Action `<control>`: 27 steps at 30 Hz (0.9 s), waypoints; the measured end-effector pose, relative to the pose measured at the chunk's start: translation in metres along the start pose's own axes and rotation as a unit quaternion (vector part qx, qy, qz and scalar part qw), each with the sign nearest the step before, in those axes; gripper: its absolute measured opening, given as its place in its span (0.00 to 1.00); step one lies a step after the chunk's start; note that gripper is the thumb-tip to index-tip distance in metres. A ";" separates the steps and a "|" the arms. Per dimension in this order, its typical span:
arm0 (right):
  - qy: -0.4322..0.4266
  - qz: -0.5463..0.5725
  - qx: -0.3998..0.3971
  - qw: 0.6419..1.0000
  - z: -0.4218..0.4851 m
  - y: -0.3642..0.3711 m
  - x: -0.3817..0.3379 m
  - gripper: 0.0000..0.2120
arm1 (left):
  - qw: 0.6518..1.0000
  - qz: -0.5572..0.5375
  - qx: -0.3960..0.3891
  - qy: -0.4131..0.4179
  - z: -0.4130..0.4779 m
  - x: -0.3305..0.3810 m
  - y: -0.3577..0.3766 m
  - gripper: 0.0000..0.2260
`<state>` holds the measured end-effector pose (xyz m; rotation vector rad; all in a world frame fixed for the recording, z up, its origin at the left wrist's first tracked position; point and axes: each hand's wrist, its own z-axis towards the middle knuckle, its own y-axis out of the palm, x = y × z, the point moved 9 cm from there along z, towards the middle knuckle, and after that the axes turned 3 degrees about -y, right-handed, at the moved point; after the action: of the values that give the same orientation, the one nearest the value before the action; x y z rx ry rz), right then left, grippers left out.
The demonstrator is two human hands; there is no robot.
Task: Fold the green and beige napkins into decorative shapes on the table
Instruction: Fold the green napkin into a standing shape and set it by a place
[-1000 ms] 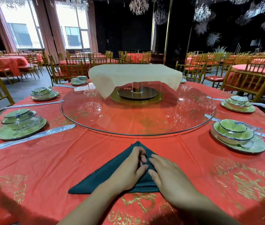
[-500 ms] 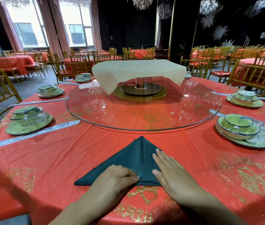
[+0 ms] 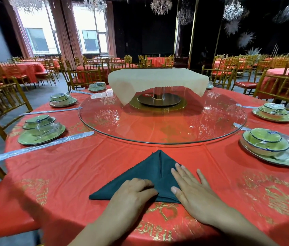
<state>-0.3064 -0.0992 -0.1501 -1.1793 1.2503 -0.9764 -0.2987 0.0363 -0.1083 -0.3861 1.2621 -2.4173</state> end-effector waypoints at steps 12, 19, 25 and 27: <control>-0.026 0.011 -0.002 1.000 0.003 0.002 0.000 0.48 | 0.996 0.065 -0.003 0.057 0.000 0.015 0.003 0.11; -0.023 -0.009 0.069 0.997 0.001 -0.022 -0.016 0.45 | 0.998 0.024 -0.033 0.050 -0.003 0.005 0.006 0.16; -0.016 -0.054 0.008 0.998 -0.002 0.017 -0.043 0.34 | 0.997 -0.011 -0.056 0.057 -0.010 0.002 0.014 0.13; -0.018 -0.070 -0.004 0.997 -0.003 0.020 -0.043 0.36 | 0.996 -0.010 -0.065 0.054 -0.014 -0.002 0.010 0.16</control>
<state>-0.3153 -0.0543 -0.1625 -1.2984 1.1557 -1.0479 -0.3008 0.0422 -0.1244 -0.3090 1.4747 -2.4093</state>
